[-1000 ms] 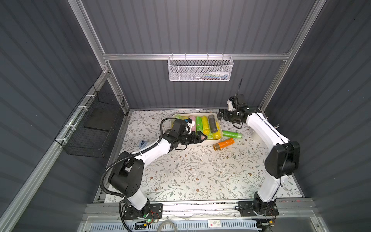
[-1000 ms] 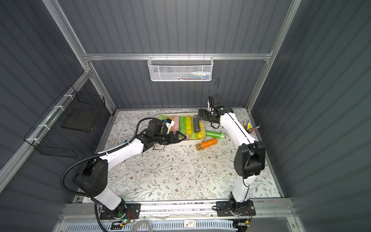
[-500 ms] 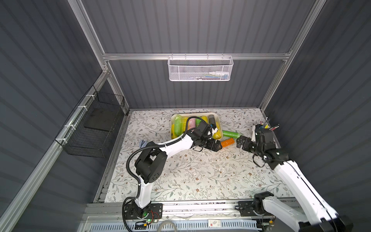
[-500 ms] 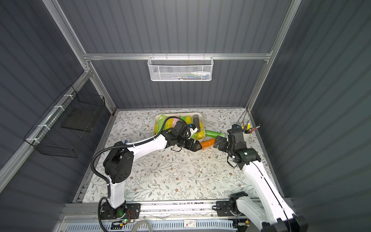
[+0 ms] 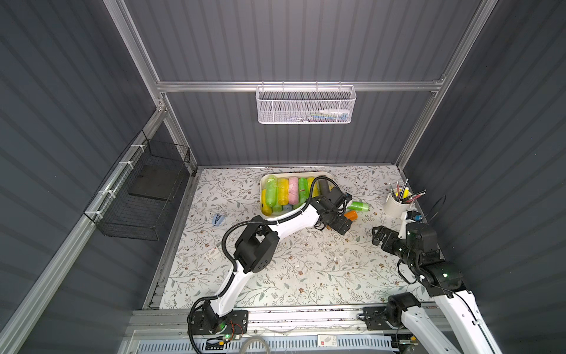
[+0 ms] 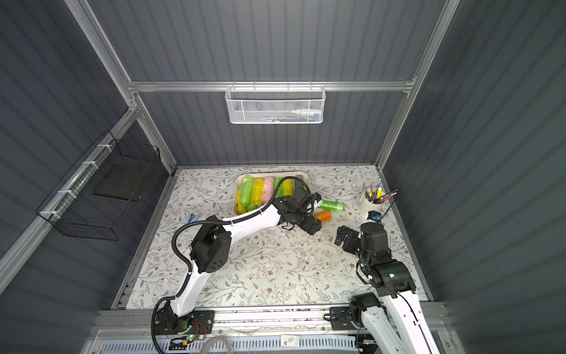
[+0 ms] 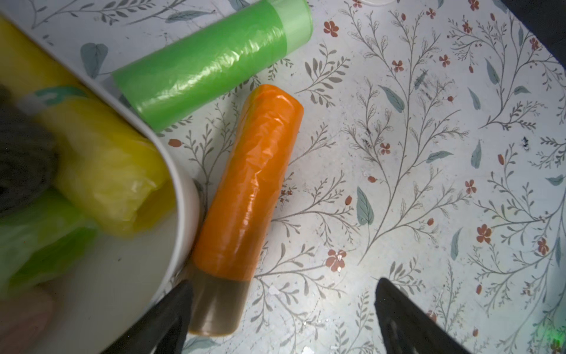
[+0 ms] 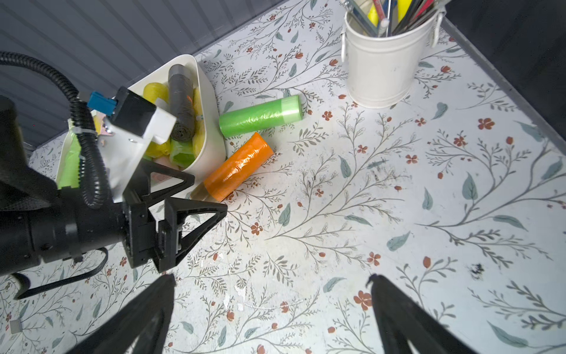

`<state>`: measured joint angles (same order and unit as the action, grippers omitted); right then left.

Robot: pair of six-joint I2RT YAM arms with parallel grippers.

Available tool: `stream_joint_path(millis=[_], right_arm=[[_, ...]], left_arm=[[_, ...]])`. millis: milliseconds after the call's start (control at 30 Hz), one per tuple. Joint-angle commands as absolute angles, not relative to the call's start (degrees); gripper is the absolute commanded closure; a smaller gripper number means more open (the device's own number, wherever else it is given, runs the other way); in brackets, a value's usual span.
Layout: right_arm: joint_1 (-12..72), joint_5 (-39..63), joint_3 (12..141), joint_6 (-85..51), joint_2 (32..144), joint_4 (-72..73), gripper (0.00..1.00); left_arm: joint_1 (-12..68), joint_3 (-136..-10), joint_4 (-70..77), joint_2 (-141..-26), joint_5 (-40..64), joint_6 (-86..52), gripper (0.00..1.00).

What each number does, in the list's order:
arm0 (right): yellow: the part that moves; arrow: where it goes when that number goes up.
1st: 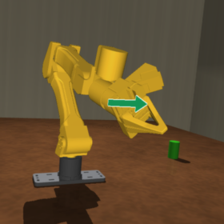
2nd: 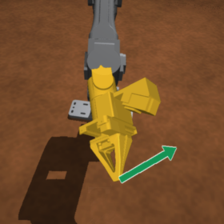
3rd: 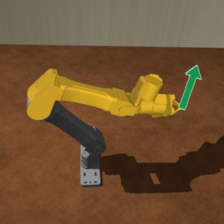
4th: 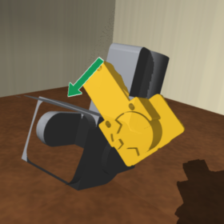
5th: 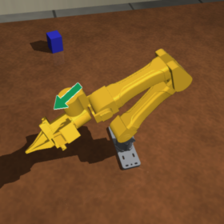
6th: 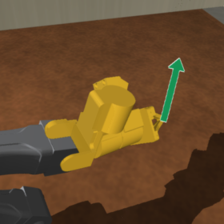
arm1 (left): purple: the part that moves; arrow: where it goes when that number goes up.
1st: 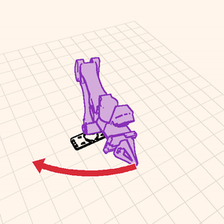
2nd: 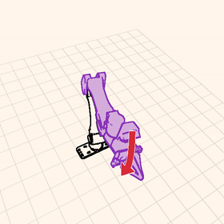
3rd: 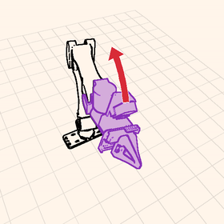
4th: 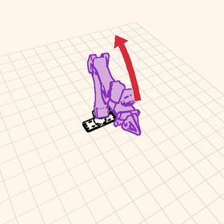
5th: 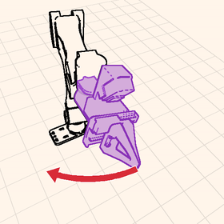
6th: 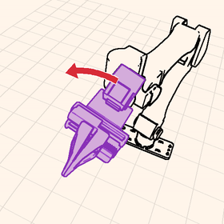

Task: Put the roll of trash bags into the storage box
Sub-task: Pick up the roll of trash bags from the center of the board.

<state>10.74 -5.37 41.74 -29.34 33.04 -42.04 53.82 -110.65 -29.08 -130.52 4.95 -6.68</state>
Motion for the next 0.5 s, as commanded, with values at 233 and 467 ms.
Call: stream_joint_path(millis=[233, 467], right_arm=[[10.55, -3.02, 41.5, -28.92, 30.85, -43.55, 0.01], [10.46, -2.81, 41.28, -29.29, 30.59, -43.32, 0.01]], left_arm=[[54.09, -117.39, -31.98, -136.13, 0.94, -3.04, 0.06], [54.13, -118.97, -32.52, -138.64, -0.42, -1.1, 0.05]])
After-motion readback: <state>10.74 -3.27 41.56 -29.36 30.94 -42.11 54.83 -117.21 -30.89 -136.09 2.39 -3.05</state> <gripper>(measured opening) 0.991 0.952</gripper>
